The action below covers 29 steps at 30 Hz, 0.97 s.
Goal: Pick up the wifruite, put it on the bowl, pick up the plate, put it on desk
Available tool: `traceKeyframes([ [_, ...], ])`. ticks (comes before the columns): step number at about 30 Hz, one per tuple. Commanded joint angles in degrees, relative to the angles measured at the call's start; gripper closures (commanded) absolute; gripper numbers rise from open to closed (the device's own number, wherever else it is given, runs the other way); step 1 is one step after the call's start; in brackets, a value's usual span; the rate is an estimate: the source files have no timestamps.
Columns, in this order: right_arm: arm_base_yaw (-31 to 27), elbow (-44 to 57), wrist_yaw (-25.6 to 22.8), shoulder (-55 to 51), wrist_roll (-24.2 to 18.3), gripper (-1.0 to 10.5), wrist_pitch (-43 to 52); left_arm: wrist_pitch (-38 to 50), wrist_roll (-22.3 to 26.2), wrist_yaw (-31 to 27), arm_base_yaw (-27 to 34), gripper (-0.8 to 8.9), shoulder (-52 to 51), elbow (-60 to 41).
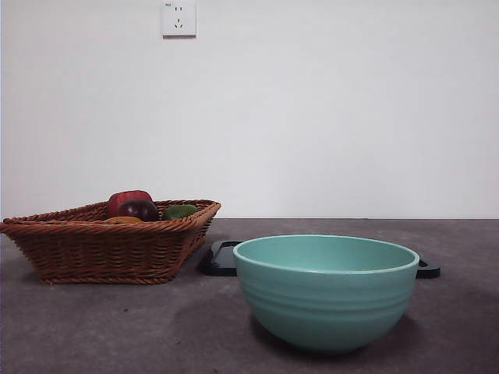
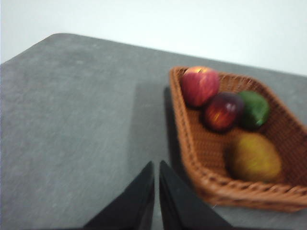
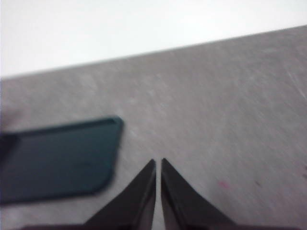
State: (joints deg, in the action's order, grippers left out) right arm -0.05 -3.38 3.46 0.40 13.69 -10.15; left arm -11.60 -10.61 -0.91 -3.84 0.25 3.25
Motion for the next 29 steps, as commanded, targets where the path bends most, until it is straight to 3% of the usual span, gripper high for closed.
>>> traceKeyframes([
  [1,1.6,-3.7,0.2,-0.1,5.4,9.4,0.5,0.9,-4.6,0.3,-1.1,7.98,0.0,3.4],
  [4,3.7,-7.2,-0.7,-0.1,8.0,9.4,-0.9,0.9,-9.0,0.3,-2.4,7.98,0.1,6.6],
  [9,6.1,-13.6,-0.5,1.9,9.4,9.4,-5.0,0.4,-9.2,0.5,-4.5,7.98,0.9,12.5],
  [12,7.4,-18.1,2.1,4.0,10.1,9.4,-8.3,-1.2,-10.7,1.4,-5.3,7.98,2.2,17.6],
  [21,9.0,-35.5,9.0,13.0,8.4,9.4,-26.3,-12.1,-10.7,9.9,-5.7,7.98,10.6,37.2],
  [25,9.5,-40.4,14.6,14.9,6.6,9.4,-29.8,-17.4,-11.0,16.0,-5.7,7.98,14.8,43.6],
  [29,13.0,-43.5,16.0,15.0,6.2,9.4,-29.8,-22.4,-9.9,22.5,-5.7,7.98,18.6,47.4],
])
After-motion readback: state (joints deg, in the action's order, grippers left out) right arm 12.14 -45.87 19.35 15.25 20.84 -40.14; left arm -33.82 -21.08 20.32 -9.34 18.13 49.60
